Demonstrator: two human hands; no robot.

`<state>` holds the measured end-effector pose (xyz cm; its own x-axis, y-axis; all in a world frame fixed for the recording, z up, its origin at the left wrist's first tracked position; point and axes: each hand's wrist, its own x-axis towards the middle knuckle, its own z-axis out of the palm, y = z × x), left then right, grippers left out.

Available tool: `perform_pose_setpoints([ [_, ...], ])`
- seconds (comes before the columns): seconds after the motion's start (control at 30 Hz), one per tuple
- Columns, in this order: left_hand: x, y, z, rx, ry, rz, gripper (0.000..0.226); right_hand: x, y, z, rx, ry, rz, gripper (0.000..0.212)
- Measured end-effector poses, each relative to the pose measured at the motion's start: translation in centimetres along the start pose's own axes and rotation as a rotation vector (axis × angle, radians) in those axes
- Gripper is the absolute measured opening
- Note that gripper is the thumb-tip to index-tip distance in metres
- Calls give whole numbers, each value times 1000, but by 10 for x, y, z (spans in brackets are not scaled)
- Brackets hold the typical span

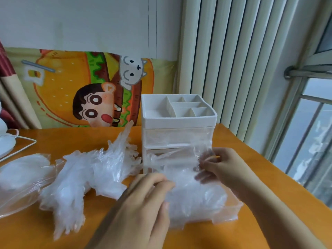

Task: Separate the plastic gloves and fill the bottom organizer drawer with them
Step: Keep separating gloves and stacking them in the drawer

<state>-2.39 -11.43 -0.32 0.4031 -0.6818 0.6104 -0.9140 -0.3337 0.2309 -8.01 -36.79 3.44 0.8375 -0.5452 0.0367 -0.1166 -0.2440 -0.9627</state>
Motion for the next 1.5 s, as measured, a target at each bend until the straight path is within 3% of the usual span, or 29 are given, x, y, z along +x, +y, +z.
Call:
perform_pose_setpoints([
  [0.07,25,18,1,-90,15,13,26,0,12,3,-57,9,23,4],
  [0.17,63,25,23,-109,-203,-116,32,1,21,6,-248,9,-42,12],
  [0.3,83,11,66,62,-581,-362,68,7,32,4,-731,92,-142,21],
  [0.4,87,5,78,104,-716,-451,97,11,34,-1,-953,121,-96,15],
  [0.53,97,10,77,78,-810,-487,114,13,35,-5,-1038,155,-90,11],
  [0.67,108,11,82,126,-968,-529,119,14,38,-3,-1067,142,-82,22],
  [0.83,112,12,90,207,-1027,-500,120,10,34,1,-1093,177,-75,51],
  [0.9,110,13,92,189,-1010,-498,117,7,31,4,-1061,187,-152,56],
  [0.97,108,14,91,168,-994,-448,102,5,29,11,-955,91,-251,49],
  [1.03,105,12,92,151,-977,-401,84,1,27,17,-850,-114,-195,44],
  [1.13,102,8,88,91,-938,-467,100,0,29,20,-912,-380,3,73],
  [1.23,104,8,78,58,-974,-519,115,1,26,16,-897,-468,94,89],
  [1.37,109,14,52,181,-986,-457,121,5,24,18,-921,-519,124,104],
  [1.43,110,18,36,226,-945,-435,105,6,25,23,-976,-548,94,110],
  [1.5,109,24,27,221,-838,-434,73,7,27,28,-1026,-568,64,110],
])
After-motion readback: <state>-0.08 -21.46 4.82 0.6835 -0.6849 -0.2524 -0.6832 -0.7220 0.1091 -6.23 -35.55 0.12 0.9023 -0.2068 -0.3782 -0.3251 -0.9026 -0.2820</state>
